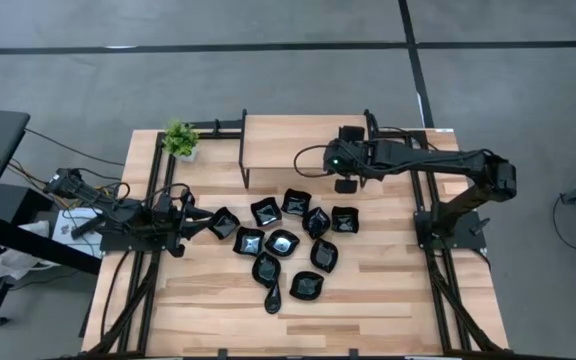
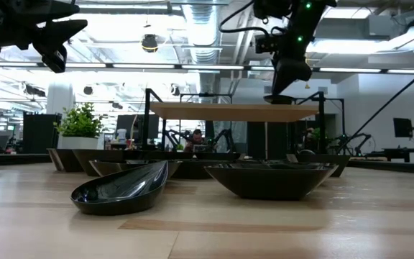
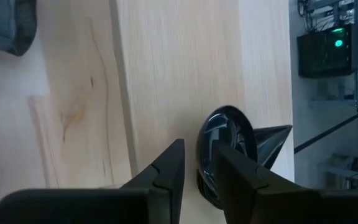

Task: Pick & Place Mini shaped plates
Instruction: Stack the black drop shaped plate on top of the black drop shaped plate on the shelf

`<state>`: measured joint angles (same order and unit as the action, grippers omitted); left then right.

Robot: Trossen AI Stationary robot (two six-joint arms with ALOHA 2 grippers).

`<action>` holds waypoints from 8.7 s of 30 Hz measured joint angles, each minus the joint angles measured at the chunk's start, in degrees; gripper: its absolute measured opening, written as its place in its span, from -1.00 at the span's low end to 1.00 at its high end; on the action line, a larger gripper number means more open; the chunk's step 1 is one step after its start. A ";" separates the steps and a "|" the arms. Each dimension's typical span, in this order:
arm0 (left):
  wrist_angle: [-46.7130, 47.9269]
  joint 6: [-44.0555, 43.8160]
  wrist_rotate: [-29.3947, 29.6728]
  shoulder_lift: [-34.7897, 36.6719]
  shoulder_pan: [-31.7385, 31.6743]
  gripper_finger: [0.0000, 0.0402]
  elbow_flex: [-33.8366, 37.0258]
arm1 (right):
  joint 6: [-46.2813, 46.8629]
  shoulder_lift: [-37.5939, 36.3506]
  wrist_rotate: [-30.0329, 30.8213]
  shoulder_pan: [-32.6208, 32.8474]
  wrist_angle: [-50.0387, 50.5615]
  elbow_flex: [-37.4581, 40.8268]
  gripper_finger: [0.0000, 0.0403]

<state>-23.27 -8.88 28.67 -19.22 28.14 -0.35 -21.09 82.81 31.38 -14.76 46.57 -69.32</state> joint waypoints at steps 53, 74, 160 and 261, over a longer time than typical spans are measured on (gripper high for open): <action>-0.42 -0.01 0.02 -0.01 0.00 -0.44 0.00 | -24.44 0.00 11.87 -4.74 -32.47 -3.37 -0.95; -0.44 -0.02 0.00 -0.02 0.00 -0.44 -0.01 | -26.84 11.32 1.41 -15.39 -45.51 -3.32 -1.00; -1.31 -0.02 0.02 -0.02 0.00 -0.44 0.01 | -23.55 10.23 11.19 -10.64 -31.52 -2.58 -1.00; -2.75 0.00 0.00 -0.01 0.00 -0.44 0.00 | -6.42 1.64 49.20 -2.22 -13.81 4.02 -1.00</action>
<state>-26.02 -8.88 28.67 -19.24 28.14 -0.35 -27.51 84.44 80.57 -16.98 32.77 -65.30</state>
